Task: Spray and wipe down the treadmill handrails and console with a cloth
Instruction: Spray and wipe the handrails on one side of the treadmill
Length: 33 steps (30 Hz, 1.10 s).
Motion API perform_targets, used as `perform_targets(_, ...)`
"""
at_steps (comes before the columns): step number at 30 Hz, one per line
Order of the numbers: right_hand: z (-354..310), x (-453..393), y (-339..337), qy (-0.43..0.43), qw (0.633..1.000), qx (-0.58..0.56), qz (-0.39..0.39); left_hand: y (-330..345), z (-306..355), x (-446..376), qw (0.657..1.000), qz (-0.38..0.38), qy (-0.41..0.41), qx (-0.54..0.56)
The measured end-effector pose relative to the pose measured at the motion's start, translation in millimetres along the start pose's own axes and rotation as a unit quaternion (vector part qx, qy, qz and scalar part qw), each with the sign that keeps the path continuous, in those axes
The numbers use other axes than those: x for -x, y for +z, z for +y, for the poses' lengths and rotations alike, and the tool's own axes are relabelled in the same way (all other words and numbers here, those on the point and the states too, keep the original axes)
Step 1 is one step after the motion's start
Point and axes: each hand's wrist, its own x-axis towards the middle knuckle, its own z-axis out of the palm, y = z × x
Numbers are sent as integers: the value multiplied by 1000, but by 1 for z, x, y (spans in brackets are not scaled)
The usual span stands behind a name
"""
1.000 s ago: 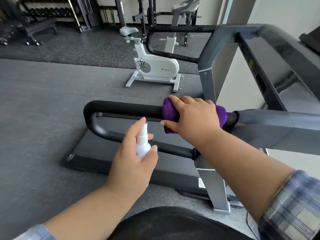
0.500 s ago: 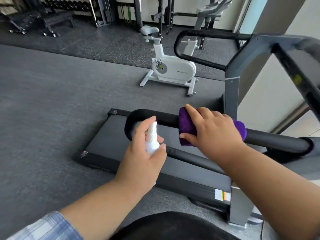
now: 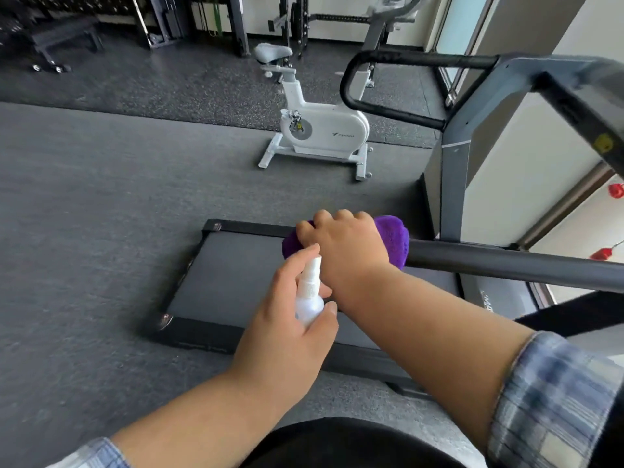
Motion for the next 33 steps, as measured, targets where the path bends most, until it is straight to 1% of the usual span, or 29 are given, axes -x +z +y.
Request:
perform_targets(6,15,17,6,36,997,-67,10,-3,1,-13,997,-52,49,10)
perform_targets(9,26,30,2,93,989,-113,20,-3,3,-17,995,-75,65,21)
perform_targets(11,31,34,1,121,983,-132,31,-5,2,-18,994,-82,74,25)
perform_targets(15,20,32,-2,147,979,-132,51,-11,-5,-18,994,-77,79,21)
perform_targets(18,5,20,-5,136,986,-90,31,-13,-6,-16,995,-60,81,13)
perform_targets(21,-7,10,0,77,995,-64,31,-10,-4,-15,996,-47,77,21)
perform_targets(26,13,24,9,32,994,-87,50,9,11,-12,996,-25,86,12)
perform_targets(28,31,39,13,39,993,-93,63,22,20,-10,996,-27,82,15)
perform_targets(33,90,89,24,99,983,-117,97,63,47,0,996,-40,82,16)
